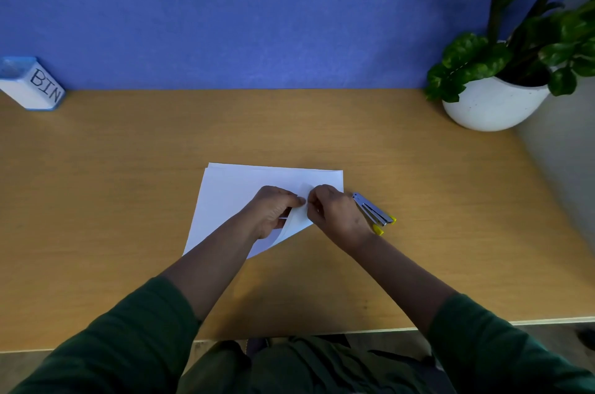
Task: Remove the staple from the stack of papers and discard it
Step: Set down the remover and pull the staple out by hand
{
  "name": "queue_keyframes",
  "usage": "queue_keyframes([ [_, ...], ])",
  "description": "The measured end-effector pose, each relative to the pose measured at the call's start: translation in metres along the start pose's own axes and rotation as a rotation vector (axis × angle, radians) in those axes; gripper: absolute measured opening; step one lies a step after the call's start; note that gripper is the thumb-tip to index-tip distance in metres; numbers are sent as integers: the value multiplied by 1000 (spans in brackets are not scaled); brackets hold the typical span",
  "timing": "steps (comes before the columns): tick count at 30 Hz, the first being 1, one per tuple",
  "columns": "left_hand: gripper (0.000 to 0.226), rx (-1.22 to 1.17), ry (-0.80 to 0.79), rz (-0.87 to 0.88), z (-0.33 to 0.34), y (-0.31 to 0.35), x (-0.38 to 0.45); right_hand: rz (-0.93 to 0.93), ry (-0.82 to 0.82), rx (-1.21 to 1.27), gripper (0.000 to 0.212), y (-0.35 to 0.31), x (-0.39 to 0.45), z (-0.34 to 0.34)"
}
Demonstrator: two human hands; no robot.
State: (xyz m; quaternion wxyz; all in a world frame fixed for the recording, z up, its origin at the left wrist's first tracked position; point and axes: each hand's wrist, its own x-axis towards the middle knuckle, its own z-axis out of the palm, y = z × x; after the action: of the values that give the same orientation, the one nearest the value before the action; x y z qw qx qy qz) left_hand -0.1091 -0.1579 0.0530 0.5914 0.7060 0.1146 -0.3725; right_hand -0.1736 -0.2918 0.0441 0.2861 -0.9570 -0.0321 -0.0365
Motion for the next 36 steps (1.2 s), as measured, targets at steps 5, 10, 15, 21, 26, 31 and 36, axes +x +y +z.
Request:
queue_keyframes([
  [5,5,3,-27,-7,1,1,0,0,21,89,9,3,-3,4],
  [10,6,58,18,9,3,3,0,33,36,114,12,6,-3,7],
  [15,9,157,46,25,2,9,-1,17,14,33,15,4,-1,3],
  [21,8,201,71,31,6,11,0,24,8,-32,15,0,2,2],
  [26,2,179,60,-1,7,8,1,26,41,53,12,1,-1,4],
  [31,4,174,22,-8,5,8,0,53,62,93,13,2,-2,8],
  [36,48,279,-20,102,2,7,-2,49,2,38,18,3,-1,9],
])
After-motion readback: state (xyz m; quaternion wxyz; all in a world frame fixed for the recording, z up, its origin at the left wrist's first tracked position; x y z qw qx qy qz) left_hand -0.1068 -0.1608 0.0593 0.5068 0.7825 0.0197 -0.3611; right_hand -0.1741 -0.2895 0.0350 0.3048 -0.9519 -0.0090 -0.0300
